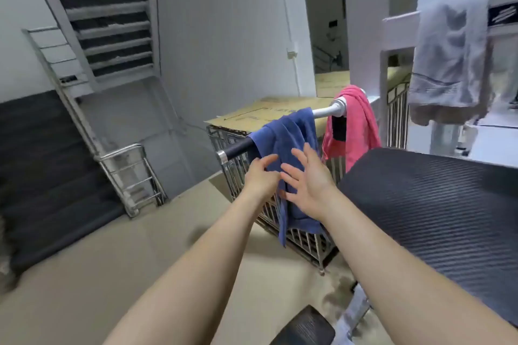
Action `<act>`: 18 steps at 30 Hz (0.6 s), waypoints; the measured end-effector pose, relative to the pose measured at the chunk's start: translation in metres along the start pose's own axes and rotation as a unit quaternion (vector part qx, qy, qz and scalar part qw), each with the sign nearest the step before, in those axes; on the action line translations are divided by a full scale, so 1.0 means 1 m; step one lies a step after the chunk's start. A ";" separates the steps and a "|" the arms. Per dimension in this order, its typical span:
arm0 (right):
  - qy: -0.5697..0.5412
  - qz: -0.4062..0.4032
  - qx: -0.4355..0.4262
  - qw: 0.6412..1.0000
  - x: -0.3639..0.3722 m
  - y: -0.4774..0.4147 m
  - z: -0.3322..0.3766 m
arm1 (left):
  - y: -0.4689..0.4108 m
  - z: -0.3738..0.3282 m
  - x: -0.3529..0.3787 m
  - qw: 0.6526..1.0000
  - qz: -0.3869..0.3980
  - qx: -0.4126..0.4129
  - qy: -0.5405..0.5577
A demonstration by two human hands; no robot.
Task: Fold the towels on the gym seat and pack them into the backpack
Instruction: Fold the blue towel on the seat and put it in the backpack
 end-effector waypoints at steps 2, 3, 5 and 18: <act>0.027 -0.048 -0.020 0.998 0.010 -0.027 0.007 | -0.024 0.009 -0.001 1.000 0.023 0.001 0.018; 0.067 -0.078 -0.039 0.994 0.012 -0.043 0.010 | -0.032 0.010 -0.002 0.999 0.023 0.011 0.029; 0.158 -0.148 -0.104 0.971 0.016 -0.071 0.019 | -0.040 0.009 -0.010 0.995 -0.030 0.063 0.068; 0.024 -0.260 -0.111 0.959 0.014 -0.139 0.025 | -0.113 -0.009 -0.100 0.875 0.035 0.101 0.472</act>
Point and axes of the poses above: each hand's wrist, its own y-axis away from the middle knuckle, its own x-axis out of the palm, z = x × y, the point moved 2 cm from there along -y, towards the middle knuckle, and after that the axes turned 9 degrees about x, right-handed, at the moved point
